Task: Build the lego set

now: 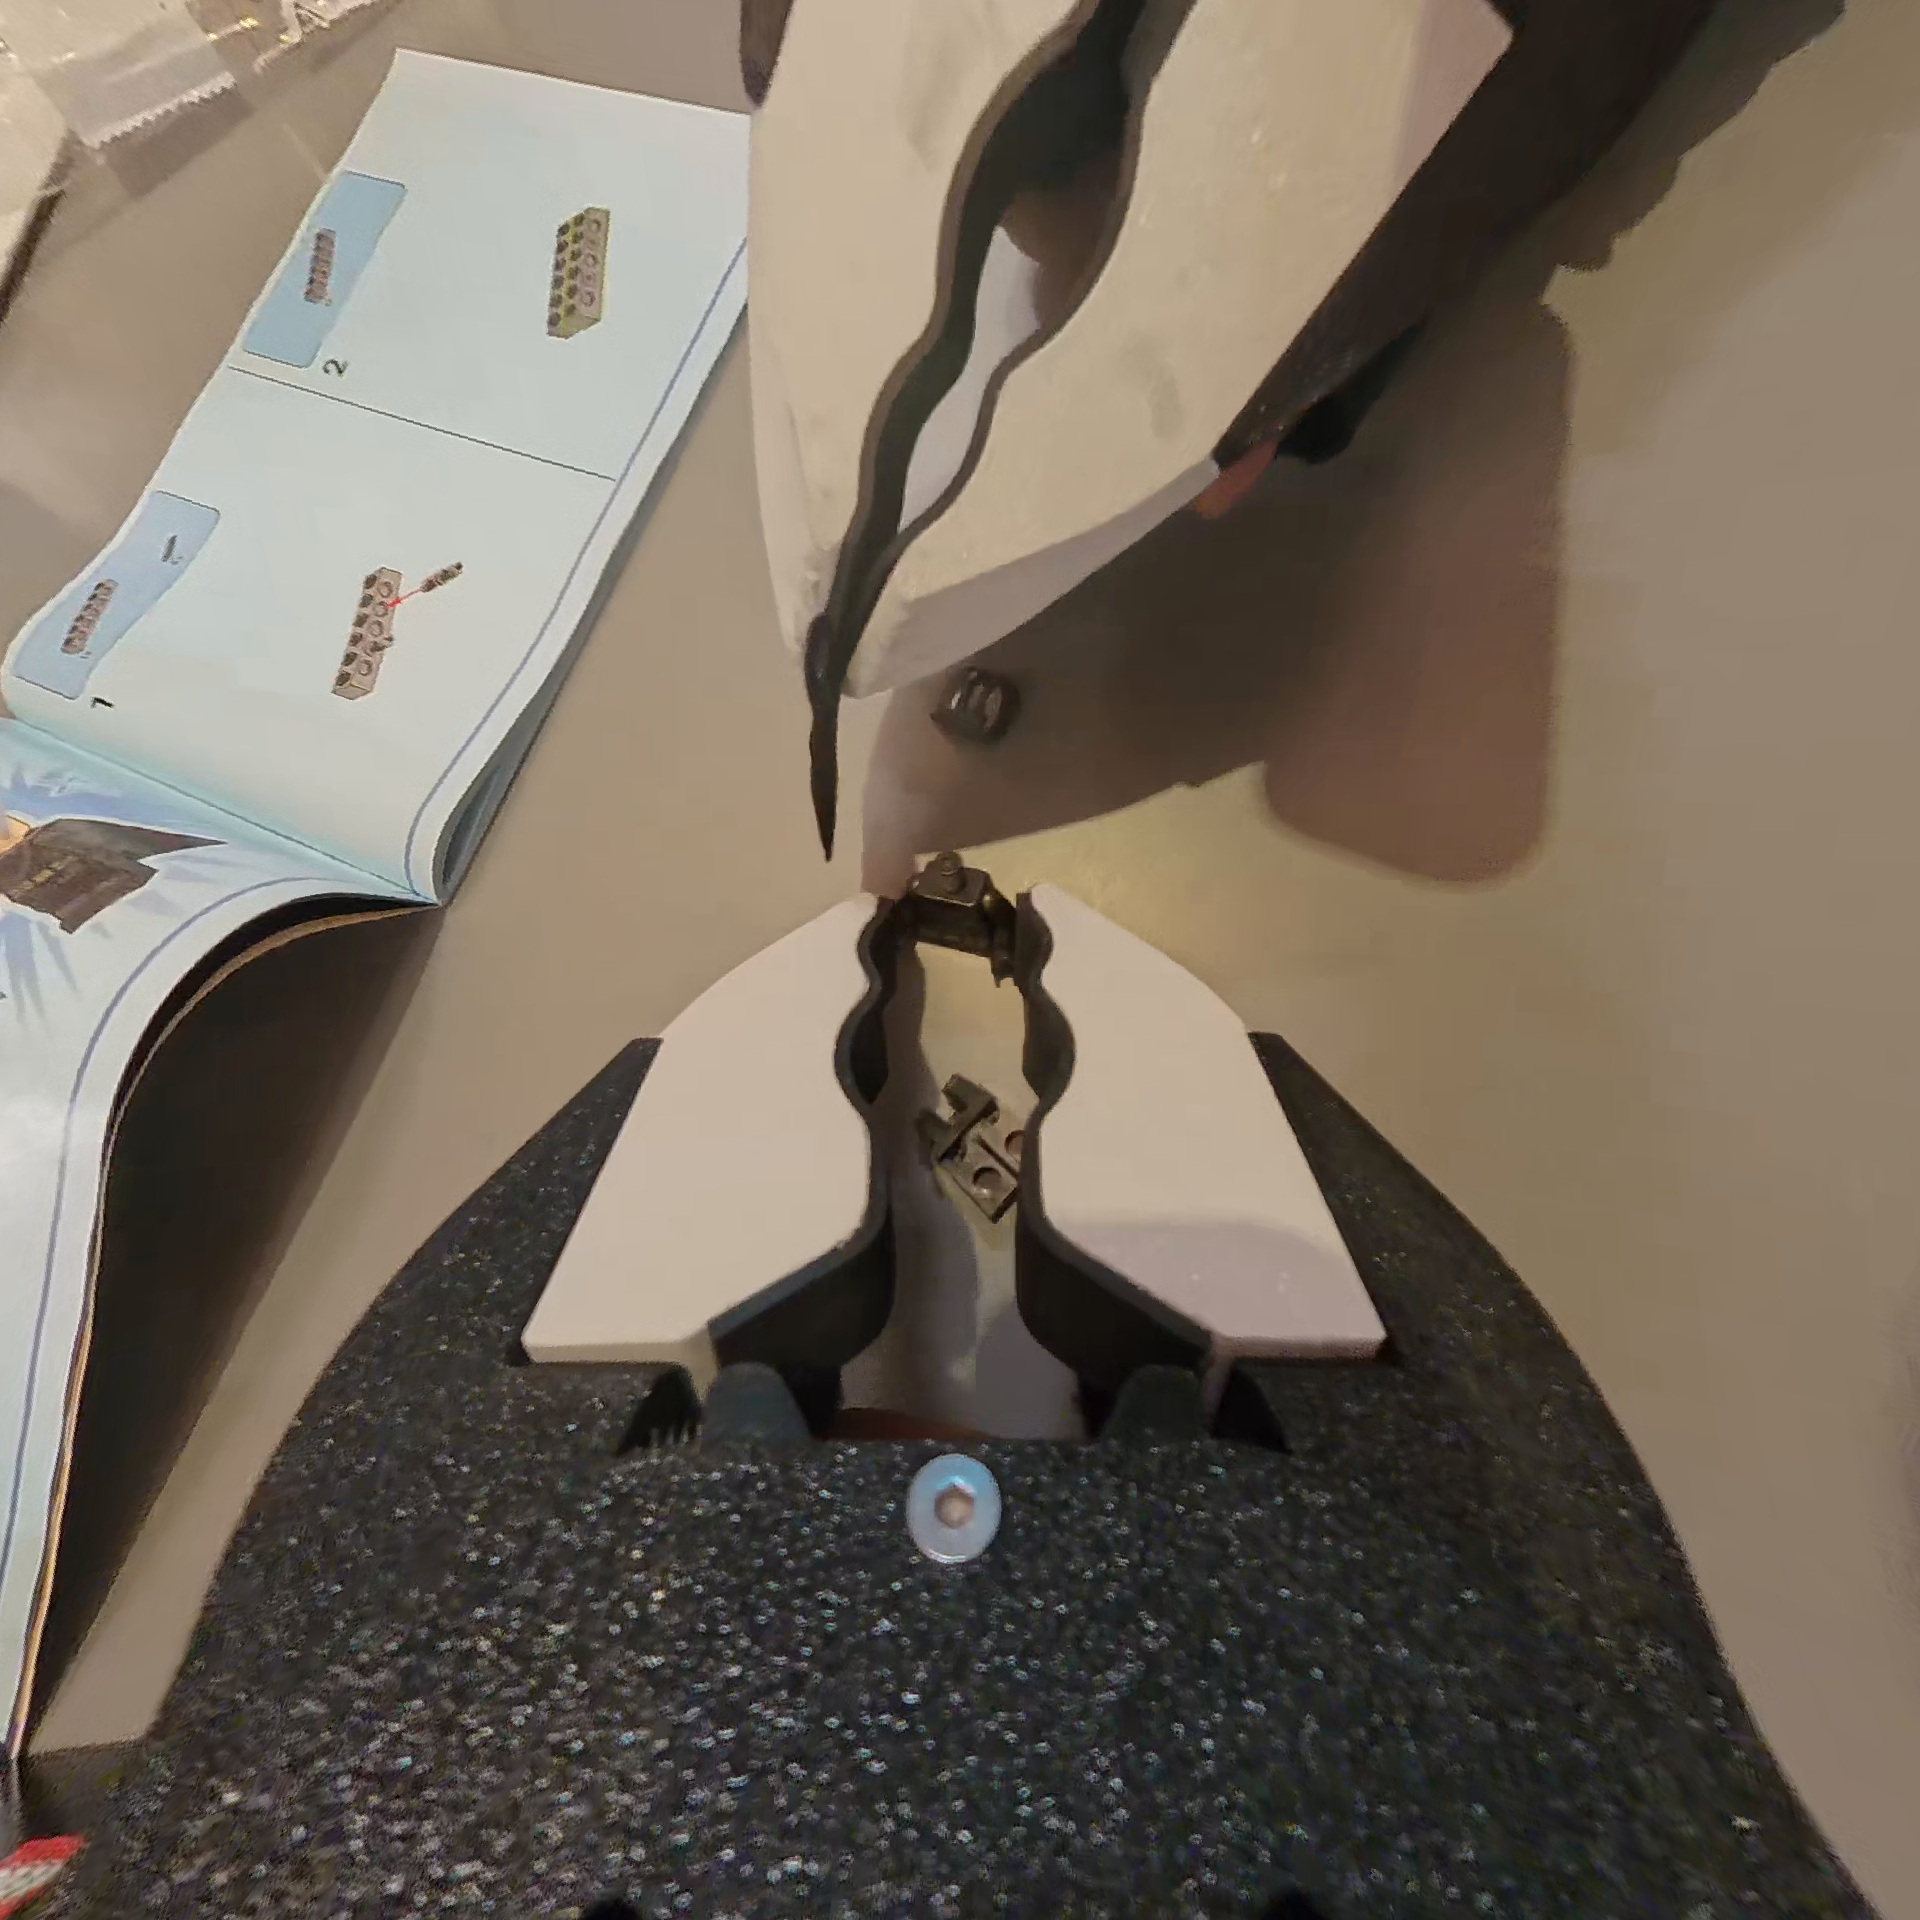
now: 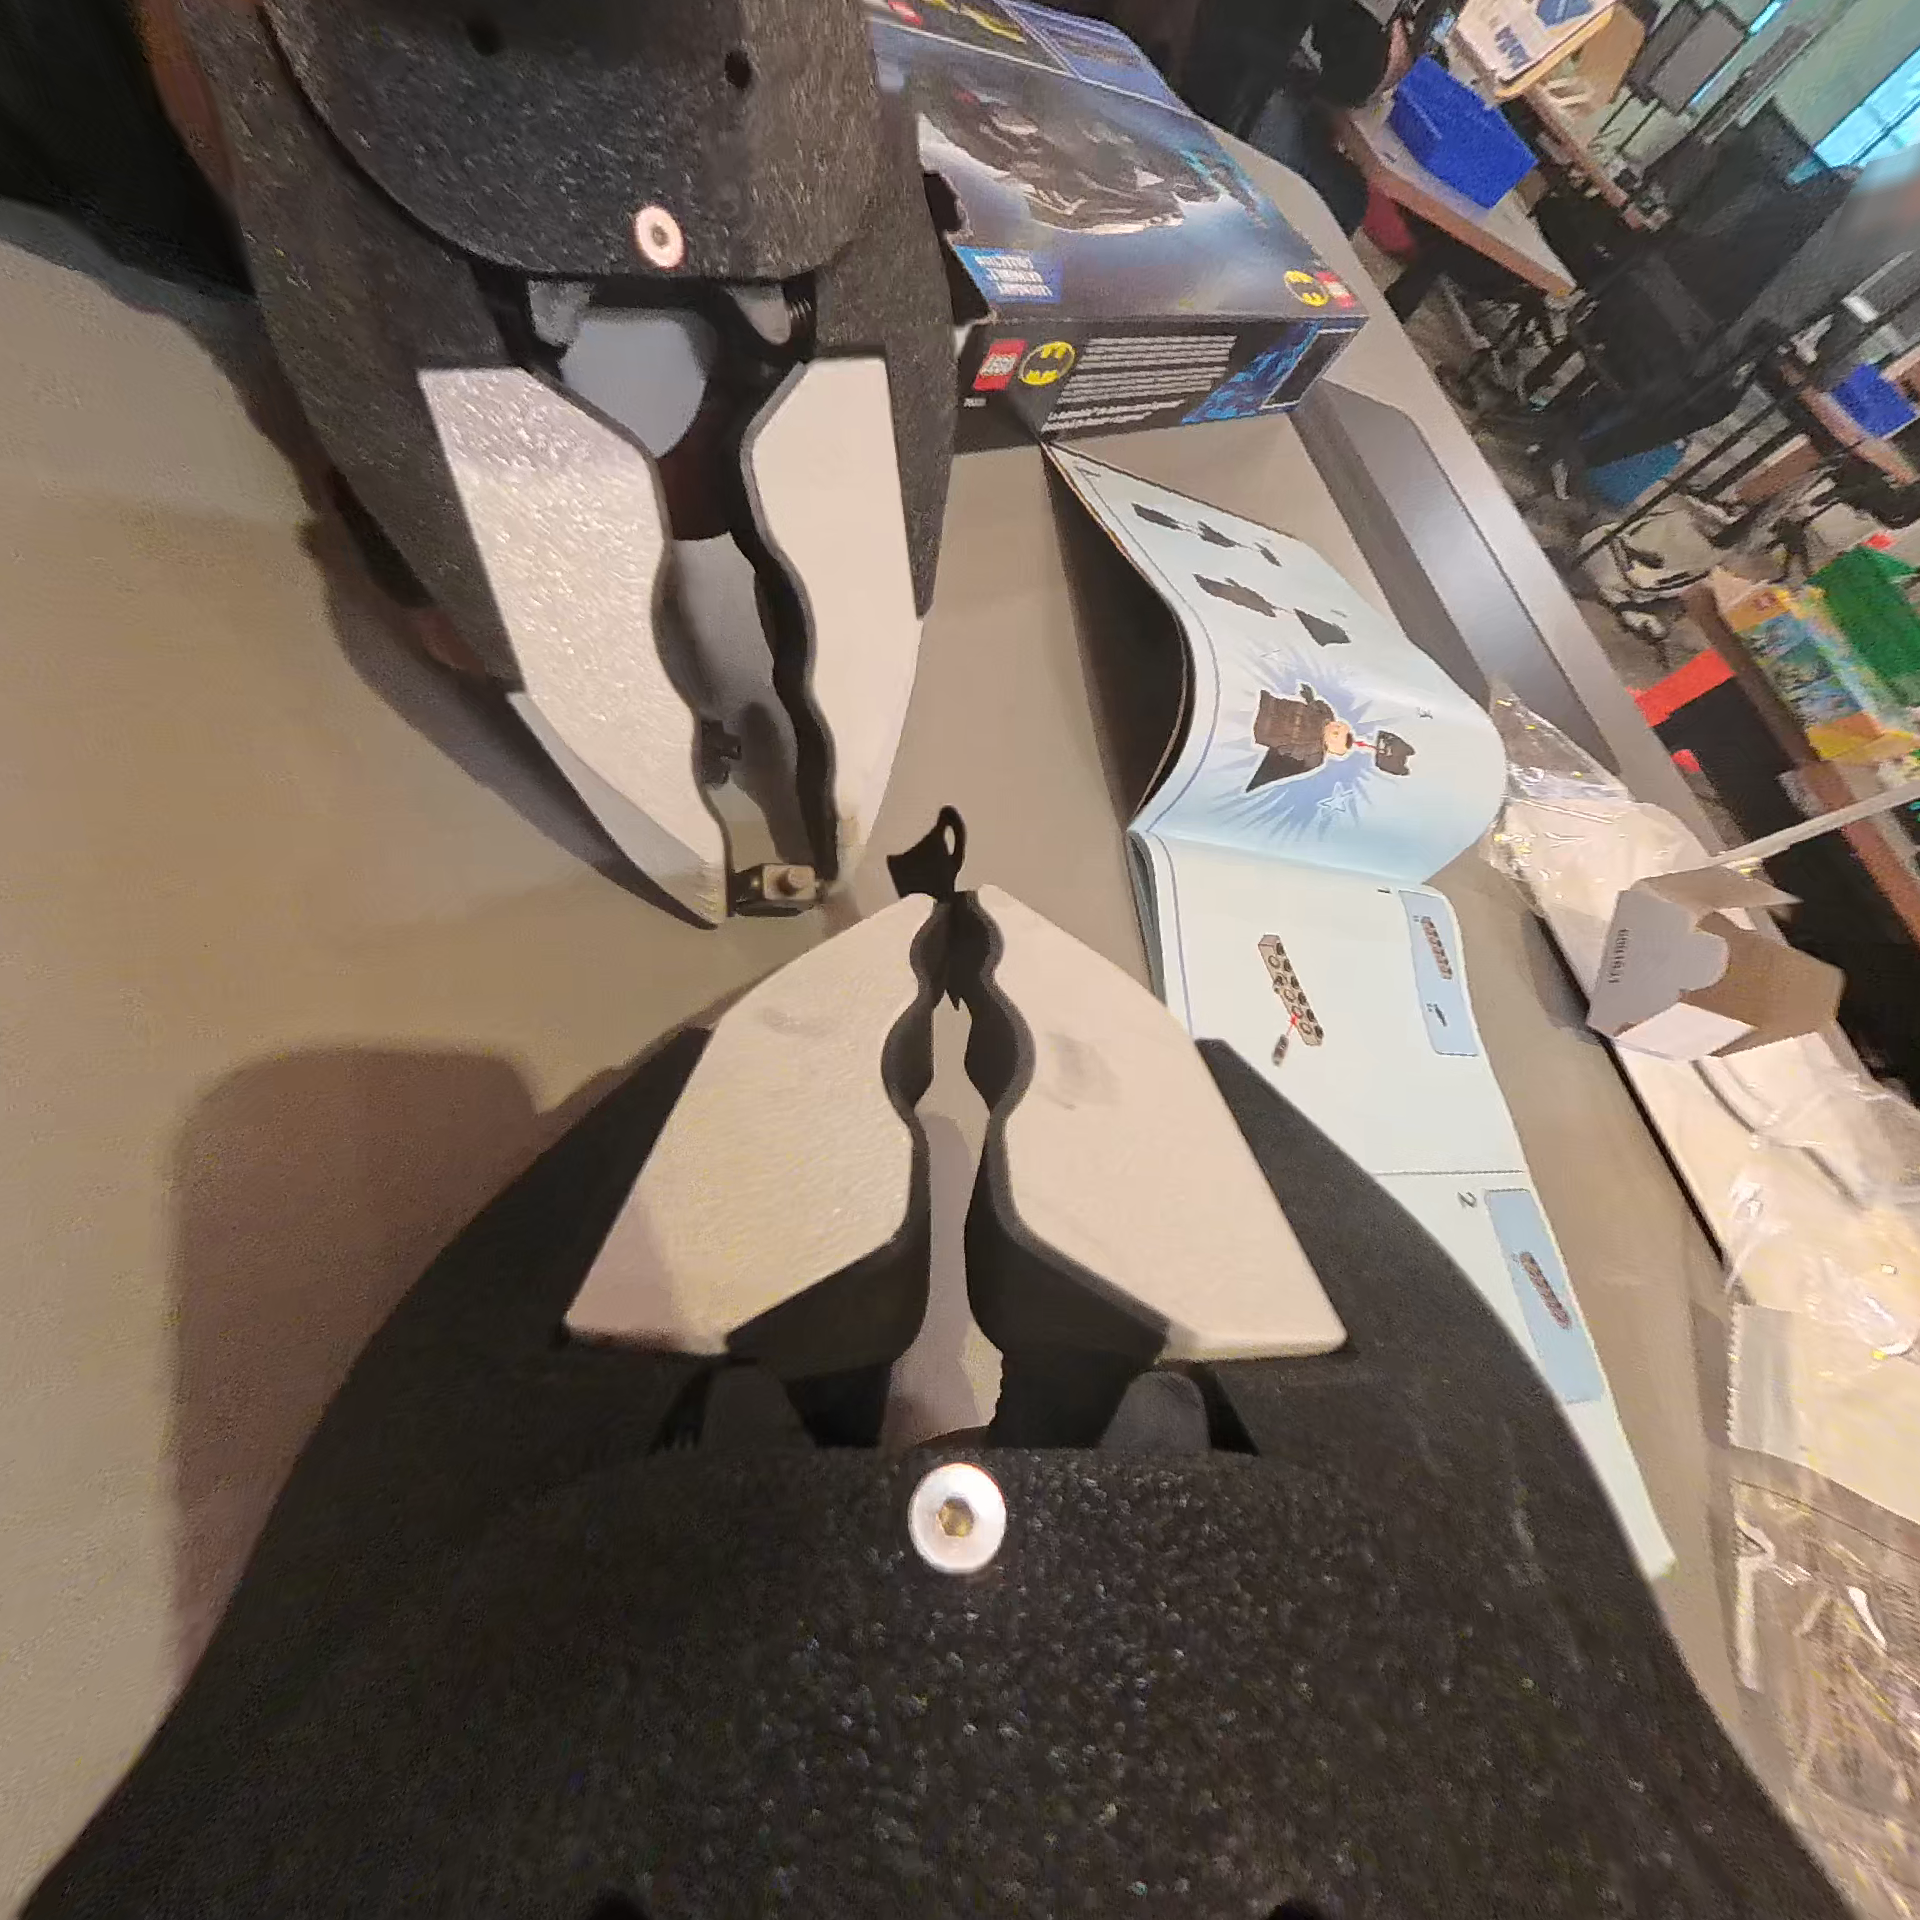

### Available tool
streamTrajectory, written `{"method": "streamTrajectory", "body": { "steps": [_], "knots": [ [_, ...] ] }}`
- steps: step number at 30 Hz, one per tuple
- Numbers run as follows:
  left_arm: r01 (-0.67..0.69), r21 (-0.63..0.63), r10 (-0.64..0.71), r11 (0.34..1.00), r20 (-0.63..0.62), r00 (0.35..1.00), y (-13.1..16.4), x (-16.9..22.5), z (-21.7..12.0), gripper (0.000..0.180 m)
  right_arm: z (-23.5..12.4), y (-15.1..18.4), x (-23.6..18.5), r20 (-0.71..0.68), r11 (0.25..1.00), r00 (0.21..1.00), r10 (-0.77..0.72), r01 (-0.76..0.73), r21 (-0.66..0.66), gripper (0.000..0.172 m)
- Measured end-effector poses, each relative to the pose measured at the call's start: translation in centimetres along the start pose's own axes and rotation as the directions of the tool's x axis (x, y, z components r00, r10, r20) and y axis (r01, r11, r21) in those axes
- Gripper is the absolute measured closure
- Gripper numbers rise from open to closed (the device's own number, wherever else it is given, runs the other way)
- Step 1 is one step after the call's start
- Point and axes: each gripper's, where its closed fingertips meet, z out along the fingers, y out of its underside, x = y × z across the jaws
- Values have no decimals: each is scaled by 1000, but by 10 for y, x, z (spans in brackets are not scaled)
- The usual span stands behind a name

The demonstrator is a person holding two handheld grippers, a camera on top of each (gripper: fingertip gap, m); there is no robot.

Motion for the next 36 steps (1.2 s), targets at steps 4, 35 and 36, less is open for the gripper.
{"method": "streamTrajectory", "body": {
  "steps": [4, 35, 36],
  "knots": [
    [8, 29, -9, 1000, 49, 999, -14, 4, -4, 159, -8, 7, -1, -49, 999, 999, -16, 14, -29, 172],
    [87, 3, -87, 996, 3, 996, -28, 48, 18, 160, -38, 31, -43, -203, 893, 884, -421, 364, -265, 172],
    [87, 3, -87, 996, 3, 996, -28, 48, 18, 160, -38, 31, -43, -199, 889, 882, -427, 370, -270, 172]
  ]
}}
